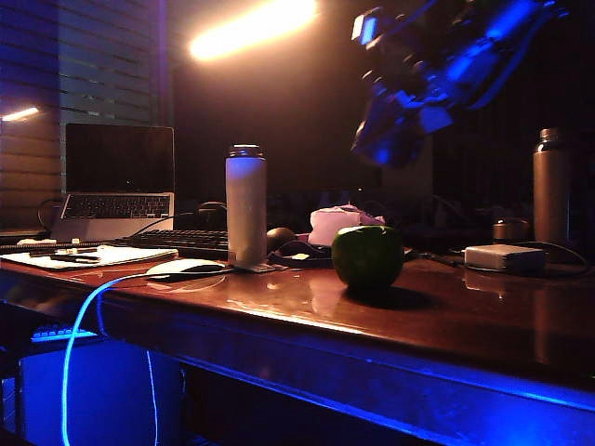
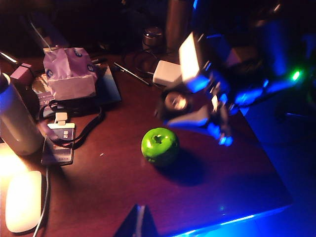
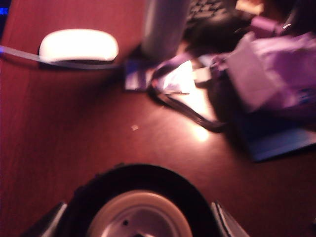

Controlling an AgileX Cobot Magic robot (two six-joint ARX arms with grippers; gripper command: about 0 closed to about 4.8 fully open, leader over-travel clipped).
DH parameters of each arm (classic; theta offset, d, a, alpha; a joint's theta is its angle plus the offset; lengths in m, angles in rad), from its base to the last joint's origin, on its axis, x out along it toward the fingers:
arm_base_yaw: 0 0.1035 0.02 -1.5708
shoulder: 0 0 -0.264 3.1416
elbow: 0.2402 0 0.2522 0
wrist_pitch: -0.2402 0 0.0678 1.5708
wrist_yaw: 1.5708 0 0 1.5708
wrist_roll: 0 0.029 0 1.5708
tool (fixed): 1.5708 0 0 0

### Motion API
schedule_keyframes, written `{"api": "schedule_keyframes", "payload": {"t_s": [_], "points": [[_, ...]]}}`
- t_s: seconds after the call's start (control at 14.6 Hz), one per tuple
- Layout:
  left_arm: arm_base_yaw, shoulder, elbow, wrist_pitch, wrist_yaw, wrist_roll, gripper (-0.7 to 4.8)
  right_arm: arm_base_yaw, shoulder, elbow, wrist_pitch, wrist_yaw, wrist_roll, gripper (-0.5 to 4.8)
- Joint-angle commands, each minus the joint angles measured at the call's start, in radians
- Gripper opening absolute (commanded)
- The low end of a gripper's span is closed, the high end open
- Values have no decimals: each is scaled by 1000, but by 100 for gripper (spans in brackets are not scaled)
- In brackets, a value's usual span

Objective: Stack the black thermos bottle cap from the table onto the green apple.

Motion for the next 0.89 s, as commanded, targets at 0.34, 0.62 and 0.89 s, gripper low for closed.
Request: {"api": "schedule_keyframes", "payload": {"t_s": [0.34,0.62,0.89], "points": [[0,-3,6,-8,7,1,-4,24,126,29,43,21,11,359],[0,-3,6,-8,7,1,-4,24,136,29,56,18,11,359],[0,-3,6,-4,7,1,-4,24,145,29,57,11,11,359]]}}
